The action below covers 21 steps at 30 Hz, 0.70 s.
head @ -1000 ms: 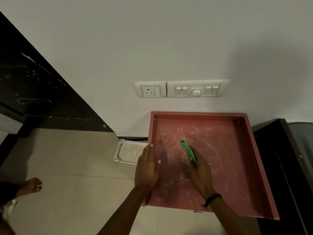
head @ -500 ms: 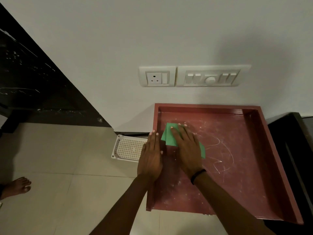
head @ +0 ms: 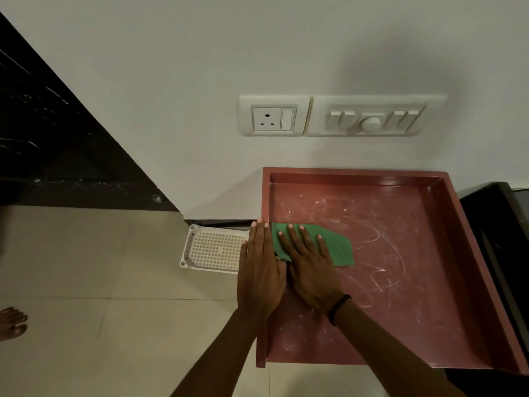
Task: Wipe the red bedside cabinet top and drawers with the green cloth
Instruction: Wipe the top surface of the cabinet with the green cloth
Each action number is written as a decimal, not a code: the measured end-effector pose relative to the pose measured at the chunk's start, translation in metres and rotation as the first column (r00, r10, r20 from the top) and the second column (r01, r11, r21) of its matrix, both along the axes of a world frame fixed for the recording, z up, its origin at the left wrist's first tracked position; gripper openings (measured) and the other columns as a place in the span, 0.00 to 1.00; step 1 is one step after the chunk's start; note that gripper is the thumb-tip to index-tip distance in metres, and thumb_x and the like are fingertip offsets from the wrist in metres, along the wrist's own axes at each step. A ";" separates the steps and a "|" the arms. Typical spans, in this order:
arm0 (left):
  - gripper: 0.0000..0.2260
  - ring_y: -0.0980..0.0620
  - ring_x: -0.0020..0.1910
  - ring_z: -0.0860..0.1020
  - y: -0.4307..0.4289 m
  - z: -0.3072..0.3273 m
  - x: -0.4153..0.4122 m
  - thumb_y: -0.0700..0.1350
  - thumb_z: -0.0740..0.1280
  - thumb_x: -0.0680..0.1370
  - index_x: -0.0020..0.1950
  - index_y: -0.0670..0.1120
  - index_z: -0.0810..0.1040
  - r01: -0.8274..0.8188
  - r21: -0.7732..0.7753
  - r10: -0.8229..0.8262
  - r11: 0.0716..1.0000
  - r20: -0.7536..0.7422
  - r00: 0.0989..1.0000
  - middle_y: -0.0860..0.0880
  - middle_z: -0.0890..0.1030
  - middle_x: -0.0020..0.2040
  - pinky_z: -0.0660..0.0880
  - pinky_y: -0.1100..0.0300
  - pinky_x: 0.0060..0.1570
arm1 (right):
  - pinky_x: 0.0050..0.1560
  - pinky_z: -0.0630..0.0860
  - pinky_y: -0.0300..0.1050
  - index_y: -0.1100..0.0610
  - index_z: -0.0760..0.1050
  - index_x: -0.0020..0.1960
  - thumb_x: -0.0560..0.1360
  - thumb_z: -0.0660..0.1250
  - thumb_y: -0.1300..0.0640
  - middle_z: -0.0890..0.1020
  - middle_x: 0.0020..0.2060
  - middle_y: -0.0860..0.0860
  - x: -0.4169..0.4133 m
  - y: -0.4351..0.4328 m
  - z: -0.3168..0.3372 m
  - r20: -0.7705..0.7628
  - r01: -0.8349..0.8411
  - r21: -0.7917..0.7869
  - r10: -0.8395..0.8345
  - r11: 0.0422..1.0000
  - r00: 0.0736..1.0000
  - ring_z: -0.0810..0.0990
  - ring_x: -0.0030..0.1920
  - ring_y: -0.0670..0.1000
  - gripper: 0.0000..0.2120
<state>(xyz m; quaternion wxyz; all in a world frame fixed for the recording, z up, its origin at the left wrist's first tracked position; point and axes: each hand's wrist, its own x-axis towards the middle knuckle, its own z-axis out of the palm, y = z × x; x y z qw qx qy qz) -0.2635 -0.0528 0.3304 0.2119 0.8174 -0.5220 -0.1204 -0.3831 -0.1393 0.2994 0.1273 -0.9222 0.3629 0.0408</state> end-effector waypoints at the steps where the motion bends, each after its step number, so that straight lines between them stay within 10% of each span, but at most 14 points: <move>1: 0.30 0.47 0.82 0.50 0.000 0.001 0.000 0.49 0.51 0.80 0.81 0.41 0.52 -0.006 -0.014 0.006 1.000 -0.015 1.000 0.44 0.53 0.82 0.55 0.46 0.79 | 0.79 0.45 0.61 0.47 0.43 0.81 0.82 0.42 0.43 0.46 0.81 0.49 0.004 -0.007 0.000 -0.001 0.000 0.006 0.000 1.000 1.000 0.42 0.81 0.53 0.29; 10: 0.32 0.47 0.82 0.52 -0.006 -0.001 0.001 0.48 0.51 0.77 0.81 0.41 0.54 -0.011 -0.015 0.011 1.000 0.016 1.000 0.44 0.55 0.82 0.57 0.46 0.78 | 0.78 0.49 0.61 0.49 0.52 0.81 0.84 0.48 0.47 0.55 0.80 0.49 0.074 -0.090 0.003 0.018 0.117 -0.023 -0.116 0.993 0.993 0.50 0.81 0.53 0.26; 18: 0.31 0.51 0.82 0.44 -0.001 0.007 0.003 0.57 0.46 0.82 0.82 0.44 0.48 0.032 0.019 -0.031 0.999 -0.051 0.998 0.47 0.47 0.83 0.51 0.48 0.80 | 0.78 0.43 0.65 0.47 0.41 0.81 0.82 0.42 0.42 0.42 0.81 0.50 0.007 0.005 0.020 -0.108 -0.064 0.066 0.071 0.996 0.992 0.40 0.80 0.56 0.30; 21: 0.32 0.52 0.82 0.42 -0.002 0.008 0.003 0.58 0.45 0.81 0.82 0.45 0.45 0.031 0.066 -0.030 0.997 -0.015 0.999 0.48 0.44 0.83 0.50 0.49 0.80 | 0.76 0.52 0.67 0.46 0.52 0.81 0.80 0.52 0.44 0.53 0.80 0.51 -0.033 0.064 0.023 -0.112 -0.116 0.042 0.120 0.992 0.986 0.52 0.79 0.58 0.30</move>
